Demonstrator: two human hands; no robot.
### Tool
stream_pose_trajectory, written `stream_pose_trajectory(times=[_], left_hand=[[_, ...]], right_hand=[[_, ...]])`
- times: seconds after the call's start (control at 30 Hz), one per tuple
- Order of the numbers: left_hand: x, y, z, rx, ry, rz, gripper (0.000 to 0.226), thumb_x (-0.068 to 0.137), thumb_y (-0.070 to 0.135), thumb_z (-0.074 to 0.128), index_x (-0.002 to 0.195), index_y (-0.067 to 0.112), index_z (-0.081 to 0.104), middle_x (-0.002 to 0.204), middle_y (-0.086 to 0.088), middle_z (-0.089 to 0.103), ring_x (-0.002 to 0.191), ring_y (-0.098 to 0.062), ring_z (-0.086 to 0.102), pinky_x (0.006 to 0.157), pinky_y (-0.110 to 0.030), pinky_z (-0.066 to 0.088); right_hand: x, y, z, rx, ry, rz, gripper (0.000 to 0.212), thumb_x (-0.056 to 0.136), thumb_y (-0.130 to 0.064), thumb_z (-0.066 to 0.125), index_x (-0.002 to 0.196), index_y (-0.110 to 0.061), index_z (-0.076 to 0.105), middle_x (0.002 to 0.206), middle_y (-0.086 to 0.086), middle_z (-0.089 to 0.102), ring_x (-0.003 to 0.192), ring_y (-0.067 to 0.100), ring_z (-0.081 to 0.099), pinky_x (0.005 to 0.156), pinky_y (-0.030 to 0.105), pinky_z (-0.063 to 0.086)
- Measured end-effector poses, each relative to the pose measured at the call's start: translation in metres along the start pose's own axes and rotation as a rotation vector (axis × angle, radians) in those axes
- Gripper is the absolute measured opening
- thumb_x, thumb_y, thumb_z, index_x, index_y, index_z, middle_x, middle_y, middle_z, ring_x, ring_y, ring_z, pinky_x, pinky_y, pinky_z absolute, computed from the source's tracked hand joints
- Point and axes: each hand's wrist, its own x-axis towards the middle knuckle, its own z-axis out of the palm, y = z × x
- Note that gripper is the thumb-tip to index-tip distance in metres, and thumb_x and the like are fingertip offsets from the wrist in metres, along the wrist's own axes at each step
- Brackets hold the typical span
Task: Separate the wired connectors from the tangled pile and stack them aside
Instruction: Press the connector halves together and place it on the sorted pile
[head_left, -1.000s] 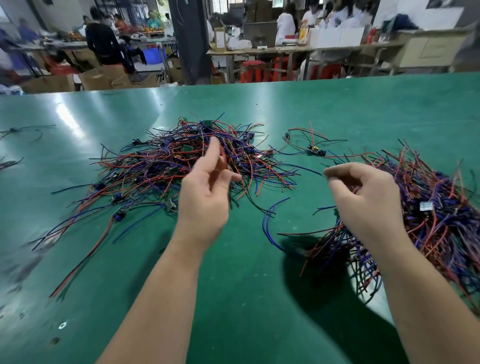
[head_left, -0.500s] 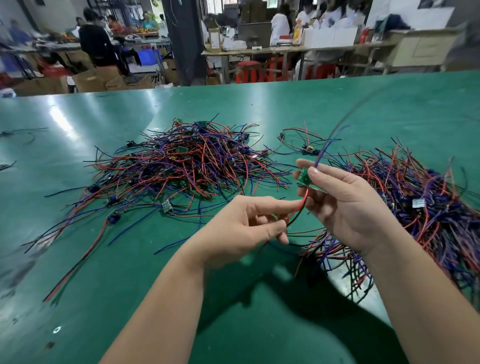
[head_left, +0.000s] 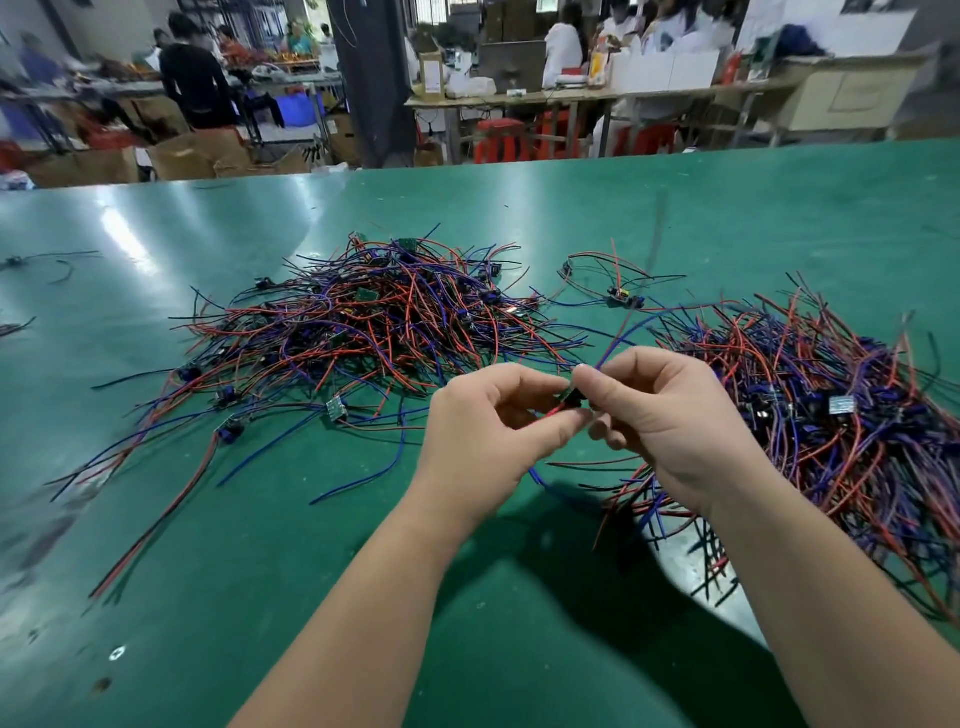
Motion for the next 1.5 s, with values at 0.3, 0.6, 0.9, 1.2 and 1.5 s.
stream_pose_trajectory(times=[0.3,0.6,0.9,1.2,1.5], left_hand=[[-0.001,0.015,0.000,-0.589,-0.306,-0.477,0.019,0.067,0.032,0.069,0.064,0.014,0.075,0.068,-0.002,0.071,0.053,-0.004,0.065,0.045,-0.014,0.049],[0.000,0.005,-0.001,-0.417,-0.289,-0.481,0.011,0.068,0.019,0.074,0.073,0.011,0.068,0.067,-0.003,0.069,0.057,-0.010,0.067,0.051,-0.019,0.052],[-0.009,0.009,-0.008,-0.232,-0.723,-0.503,0.021,0.083,0.006,0.069,0.069,0.022,0.068,0.072,0.001,0.070,0.058,-0.010,0.068,0.050,-0.016,0.048],[-0.008,0.009,-0.013,-0.344,-0.761,-0.416,0.016,0.085,0.016,0.061,0.090,0.025,0.073,0.074,0.006,0.063,0.058,-0.011,0.063,0.060,-0.023,0.054],[0.003,0.005,-0.005,-0.742,-0.108,-0.115,0.029,0.050,0.014,0.087,0.068,0.022,0.066,0.068,0.005,0.062,0.056,-0.006,0.062,0.048,-0.018,0.050]], right_hand=[[0.002,-0.004,-0.007,0.194,-0.084,0.150,0.024,0.062,-0.026,0.070,0.077,-0.009,0.068,0.059,-0.002,0.062,0.047,0.006,0.053,0.046,0.015,0.043],[0.002,0.000,-0.006,0.072,-0.098,0.166,0.010,0.057,-0.018,0.073,0.063,-0.011,0.075,0.058,0.002,0.064,0.050,0.008,0.051,0.047,0.013,0.041],[0.014,-0.012,-0.030,0.265,0.283,0.062,0.027,0.074,0.000,0.069,0.051,-0.013,0.071,0.053,0.000,0.065,0.045,0.005,0.053,0.044,0.013,0.040],[0.017,-0.015,-0.038,0.439,0.394,0.162,0.017,0.088,-0.021,0.065,0.075,-0.011,0.060,0.051,-0.004,0.058,0.040,0.002,0.052,0.036,0.009,0.036],[0.008,0.001,-0.027,0.027,-0.215,0.334,0.015,0.063,0.000,0.068,0.079,-0.001,0.069,0.068,0.012,0.066,0.053,0.012,0.063,0.046,0.015,0.049]])
